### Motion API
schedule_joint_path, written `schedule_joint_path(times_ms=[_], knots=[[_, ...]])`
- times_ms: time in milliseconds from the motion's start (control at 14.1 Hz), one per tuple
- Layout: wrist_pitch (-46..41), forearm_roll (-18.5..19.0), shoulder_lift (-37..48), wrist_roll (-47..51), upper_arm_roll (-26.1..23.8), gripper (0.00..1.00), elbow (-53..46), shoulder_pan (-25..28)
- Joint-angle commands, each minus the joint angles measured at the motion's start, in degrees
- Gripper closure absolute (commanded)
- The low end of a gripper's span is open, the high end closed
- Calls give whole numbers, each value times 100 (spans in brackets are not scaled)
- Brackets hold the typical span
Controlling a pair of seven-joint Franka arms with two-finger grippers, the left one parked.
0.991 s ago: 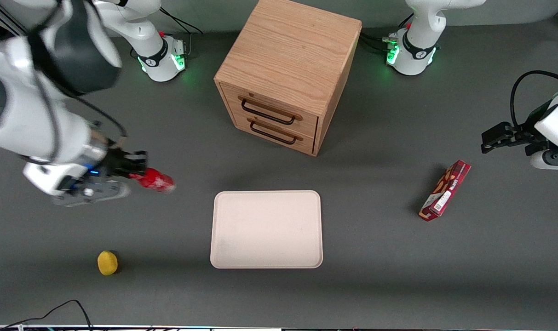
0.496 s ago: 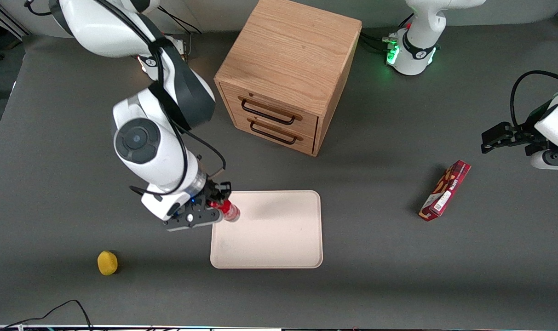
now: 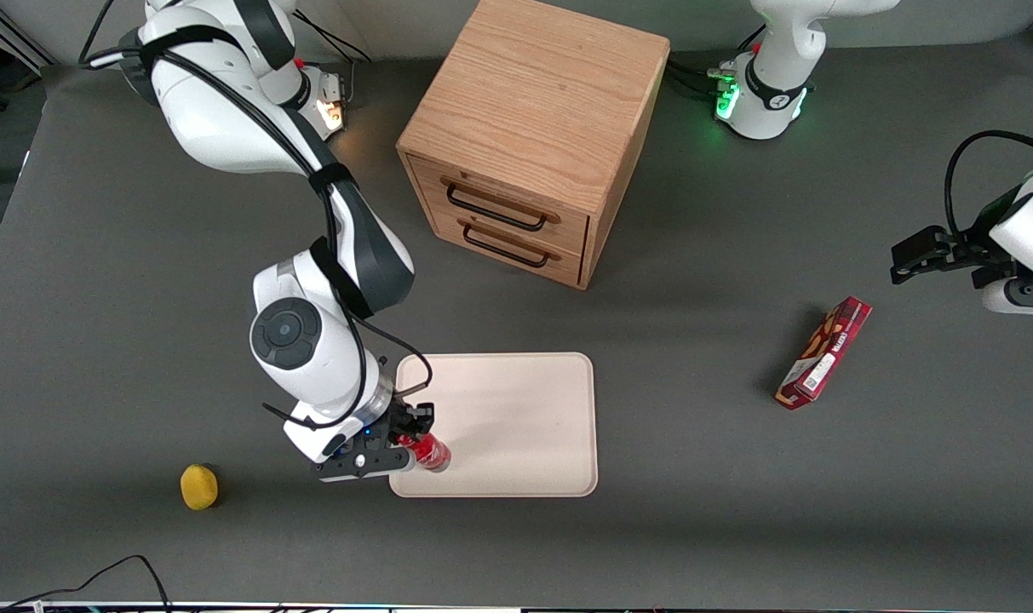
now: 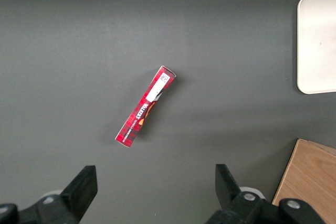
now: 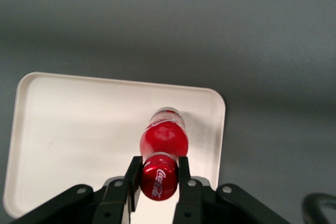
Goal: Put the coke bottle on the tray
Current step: 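Lower the bottle onto the tray's edge and stand it upright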
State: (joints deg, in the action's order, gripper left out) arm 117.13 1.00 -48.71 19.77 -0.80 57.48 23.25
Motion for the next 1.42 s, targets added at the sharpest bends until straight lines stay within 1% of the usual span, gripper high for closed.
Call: schedule_joint_path(times_ms=[0,142,354,425,496,566,637,708,920,991,1133,1345], knots=[[125,23,-252,-25,141,100,-334,65],[169,23,-288,-122,256,100,-334,109],[239,23,-349,-122,265,100,-325,118],[257,23,-375,-113,265,94,-325,118],[257,23,-384,-96,256,64,-317,118],[257,23,-385,-87,265,45,-316,118],[257,23,-385,-61,265,45,-299,127],[257,23,-385,-69,265,39,-299,127],[188,67,-350,-43,265,6,-299,127],[135,67,-306,-43,265,3,-299,127],[-119,67,-192,-60,265,1,-308,110],[-602,58,325,-131,230,0,-133,5]])
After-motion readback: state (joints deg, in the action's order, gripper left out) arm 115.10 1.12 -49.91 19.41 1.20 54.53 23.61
